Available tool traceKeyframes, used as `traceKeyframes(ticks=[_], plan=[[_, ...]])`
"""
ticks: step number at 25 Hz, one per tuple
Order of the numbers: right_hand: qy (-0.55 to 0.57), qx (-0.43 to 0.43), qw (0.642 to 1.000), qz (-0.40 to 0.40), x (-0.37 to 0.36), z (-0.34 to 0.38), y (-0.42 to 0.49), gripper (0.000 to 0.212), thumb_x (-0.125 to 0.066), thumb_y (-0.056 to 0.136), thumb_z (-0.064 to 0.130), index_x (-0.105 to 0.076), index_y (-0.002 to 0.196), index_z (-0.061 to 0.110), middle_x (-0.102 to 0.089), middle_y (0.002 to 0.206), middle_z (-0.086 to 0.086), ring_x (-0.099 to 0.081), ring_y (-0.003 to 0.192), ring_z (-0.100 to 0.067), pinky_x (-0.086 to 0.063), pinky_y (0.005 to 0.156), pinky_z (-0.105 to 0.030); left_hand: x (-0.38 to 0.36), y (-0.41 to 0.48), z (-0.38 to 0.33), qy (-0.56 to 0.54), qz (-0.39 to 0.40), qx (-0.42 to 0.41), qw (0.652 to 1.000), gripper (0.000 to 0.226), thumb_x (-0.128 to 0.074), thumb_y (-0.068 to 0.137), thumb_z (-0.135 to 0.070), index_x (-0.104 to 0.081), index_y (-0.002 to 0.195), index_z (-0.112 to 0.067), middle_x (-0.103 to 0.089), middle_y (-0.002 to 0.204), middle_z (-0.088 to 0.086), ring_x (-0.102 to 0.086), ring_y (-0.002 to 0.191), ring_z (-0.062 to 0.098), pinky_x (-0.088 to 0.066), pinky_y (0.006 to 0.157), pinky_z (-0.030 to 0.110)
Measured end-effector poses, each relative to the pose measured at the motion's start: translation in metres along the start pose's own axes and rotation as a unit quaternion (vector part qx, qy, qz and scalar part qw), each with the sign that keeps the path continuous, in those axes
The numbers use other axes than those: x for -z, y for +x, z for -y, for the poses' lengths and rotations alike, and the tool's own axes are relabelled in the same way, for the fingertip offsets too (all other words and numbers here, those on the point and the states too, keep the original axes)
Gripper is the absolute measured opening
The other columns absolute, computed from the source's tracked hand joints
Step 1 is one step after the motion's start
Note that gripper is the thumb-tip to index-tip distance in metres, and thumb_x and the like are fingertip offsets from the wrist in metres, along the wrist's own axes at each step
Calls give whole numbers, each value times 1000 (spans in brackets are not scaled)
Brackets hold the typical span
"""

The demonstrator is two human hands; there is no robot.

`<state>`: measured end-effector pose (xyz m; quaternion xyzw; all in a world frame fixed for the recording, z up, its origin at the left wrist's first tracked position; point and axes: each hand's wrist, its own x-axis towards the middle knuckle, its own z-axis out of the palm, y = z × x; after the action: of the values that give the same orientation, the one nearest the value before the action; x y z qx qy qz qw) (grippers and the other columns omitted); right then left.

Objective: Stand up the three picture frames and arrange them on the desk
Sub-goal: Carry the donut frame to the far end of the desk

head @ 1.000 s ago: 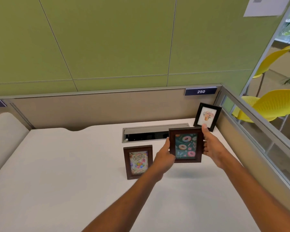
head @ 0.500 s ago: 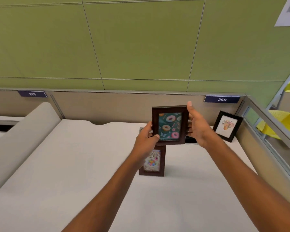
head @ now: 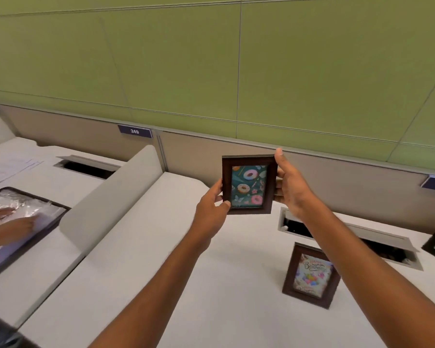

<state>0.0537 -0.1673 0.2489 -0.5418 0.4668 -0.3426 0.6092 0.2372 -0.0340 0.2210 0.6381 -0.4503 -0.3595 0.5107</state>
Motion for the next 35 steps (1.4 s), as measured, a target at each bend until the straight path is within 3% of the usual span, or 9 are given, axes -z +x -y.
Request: traceKeyframes(ticks=[4,9,17,23,26,28,33,35], plan=[[-6,-12,999,31,-79,-2,61,93,-51,77,100,-82,120,24,-85,115,-3,-78,113,-28,-57,99,-45,69,45,30,10,-39,23,999,67,-50,106,-2,-48,160,-42,-62,149,-10,-54,142,18,-58,110,43],[-3,-13,998,58,-165,-9,132,92,-53,77,98,-80,123,23,-85,112,-3,-80,110,-27,-56,89,-40,140,106,71,14,-88,40,995,72,-53,105,-4,-44,162,-46,-61,151,-13,-52,143,16,-53,97,29],[20,-53,996,70,-251,-33,257,84,-54,79,96,-78,122,28,-86,108,-1,-79,109,-27,-55,82,-39,204,212,134,-3,-109,55,992,72,-52,104,3,-45,164,-36,-61,154,-14,-58,143,14,-56,97,23],[20,-68,994,80,-288,-60,341,80,-55,80,95,-78,122,30,-86,109,1,-78,112,-27,-58,96,-43,226,281,171,-15,-124,78,989,66,-55,107,3,-49,162,-32,-61,145,-15,-55,138,11,-54,71,-1],[7,-72,993,92,-302,-73,370,83,-55,79,95,-78,121,28,-87,106,0,-80,109,-25,-58,92,-41,233,305,189,-21,-123,92,988,68,-55,106,5,-48,163,-31,-59,145,-16,-53,137,8,-54,69,0],[2,-78,992,101,-309,-82,387,84,-55,78,95,-78,123,28,-86,106,-1,-80,106,-24,-58,86,-38,238,319,204,-24,-123,101,987,71,-53,104,9,-48,163,-30,-59,146,-16,-53,136,7,-53,75,5],[-5,-97,989,107,-321,-107,420,81,-55,82,92,-77,124,27,-86,107,-3,-80,105,-23,-57,83,-36,242,344,234,-19,-122,118,985,70,-51,103,11,-54,157,-34,-61,132,-25,-56,130,9,-53,84,17],[-4,-101,990,103,-325,-117,431,78,-53,86,91,-76,124,27,-86,109,-3,-80,106,-24,-58,83,-37,243,352,242,-17,-122,122,985,70,-49,103,11,-54,157,-33,-61,130,-27,-58,130,11,-52,81,16]])
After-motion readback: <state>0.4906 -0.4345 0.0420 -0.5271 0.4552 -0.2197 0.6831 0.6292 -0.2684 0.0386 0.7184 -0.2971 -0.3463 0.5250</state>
